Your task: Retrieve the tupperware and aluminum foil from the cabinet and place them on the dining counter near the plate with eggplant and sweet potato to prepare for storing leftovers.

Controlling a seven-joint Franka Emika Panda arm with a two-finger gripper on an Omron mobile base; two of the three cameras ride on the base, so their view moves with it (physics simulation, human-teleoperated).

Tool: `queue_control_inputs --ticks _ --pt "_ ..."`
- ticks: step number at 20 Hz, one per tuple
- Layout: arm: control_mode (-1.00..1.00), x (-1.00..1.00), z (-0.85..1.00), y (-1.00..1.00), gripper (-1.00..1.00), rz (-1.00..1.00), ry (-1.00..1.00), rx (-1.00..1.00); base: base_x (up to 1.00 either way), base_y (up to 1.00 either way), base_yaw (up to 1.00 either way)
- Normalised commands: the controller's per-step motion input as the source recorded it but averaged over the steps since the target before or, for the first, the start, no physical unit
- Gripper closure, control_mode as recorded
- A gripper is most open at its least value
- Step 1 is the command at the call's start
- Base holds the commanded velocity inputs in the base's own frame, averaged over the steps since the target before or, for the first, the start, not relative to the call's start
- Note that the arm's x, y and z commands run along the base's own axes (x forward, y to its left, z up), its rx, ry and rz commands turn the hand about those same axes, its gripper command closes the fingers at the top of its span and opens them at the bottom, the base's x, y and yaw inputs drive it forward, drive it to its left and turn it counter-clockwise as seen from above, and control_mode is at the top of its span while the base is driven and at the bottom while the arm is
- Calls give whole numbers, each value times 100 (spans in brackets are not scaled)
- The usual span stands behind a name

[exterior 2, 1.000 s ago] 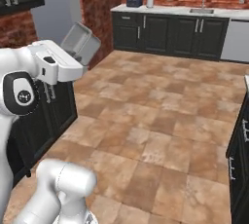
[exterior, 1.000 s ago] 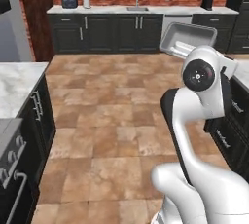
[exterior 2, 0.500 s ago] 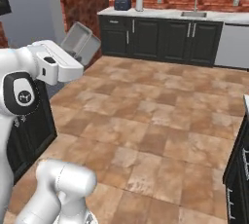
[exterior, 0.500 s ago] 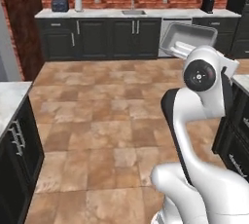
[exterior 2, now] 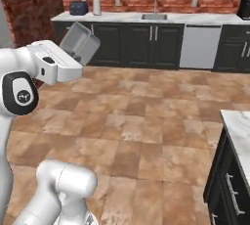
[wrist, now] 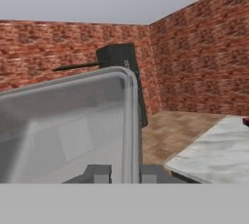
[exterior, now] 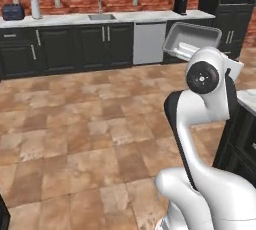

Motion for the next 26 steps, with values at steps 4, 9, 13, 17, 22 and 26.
queue_control_inputs --ticks 4,9,13,17,22,26 --pt "100 0 0 0 100 0 0 0 100 0 -34" --pt "100 0 0 0 100 0 0 0 100 -2 -38" --pt "100 0 0 0 100 0 0 0 100 -1 -45" --pt "100 0 0 0 100 0 0 0 100 0 -49" --pt "100 0 0 0 100 0 0 0 98 0 -50" --pt "100 0 0 0 100 0 0 0 100 0 -42"
